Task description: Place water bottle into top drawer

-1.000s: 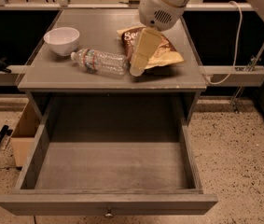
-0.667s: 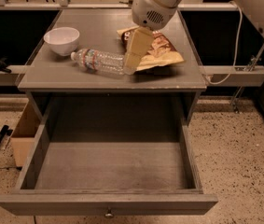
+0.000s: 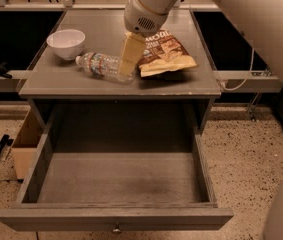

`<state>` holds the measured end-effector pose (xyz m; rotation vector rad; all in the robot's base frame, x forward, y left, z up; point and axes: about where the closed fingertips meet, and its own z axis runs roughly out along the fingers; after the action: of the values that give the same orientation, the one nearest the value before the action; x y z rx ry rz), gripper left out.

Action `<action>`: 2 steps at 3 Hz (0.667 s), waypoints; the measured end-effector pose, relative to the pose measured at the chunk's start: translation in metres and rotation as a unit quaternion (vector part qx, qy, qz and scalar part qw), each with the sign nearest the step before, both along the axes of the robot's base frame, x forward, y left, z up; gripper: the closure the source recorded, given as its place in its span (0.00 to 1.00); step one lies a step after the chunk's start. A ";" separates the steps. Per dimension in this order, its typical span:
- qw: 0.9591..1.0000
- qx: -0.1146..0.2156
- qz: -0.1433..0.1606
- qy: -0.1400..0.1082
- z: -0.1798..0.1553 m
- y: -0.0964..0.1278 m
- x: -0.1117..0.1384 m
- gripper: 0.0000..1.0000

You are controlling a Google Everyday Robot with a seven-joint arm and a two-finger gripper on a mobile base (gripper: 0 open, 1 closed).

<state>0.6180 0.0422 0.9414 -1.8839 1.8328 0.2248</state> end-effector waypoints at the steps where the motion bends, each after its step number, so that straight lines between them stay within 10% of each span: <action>1: 1.000 -0.008 0.004 0.009 -0.007 0.013 0.008 0.00; 2: 0.999 -0.024 0.012 0.024 -0.023 0.027 0.027 0.00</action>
Offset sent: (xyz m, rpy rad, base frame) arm 0.0535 0.0436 -0.0378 -0.0835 0.0833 0.0412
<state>0.6455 0.0697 0.9186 -1.9496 1.8628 0.2375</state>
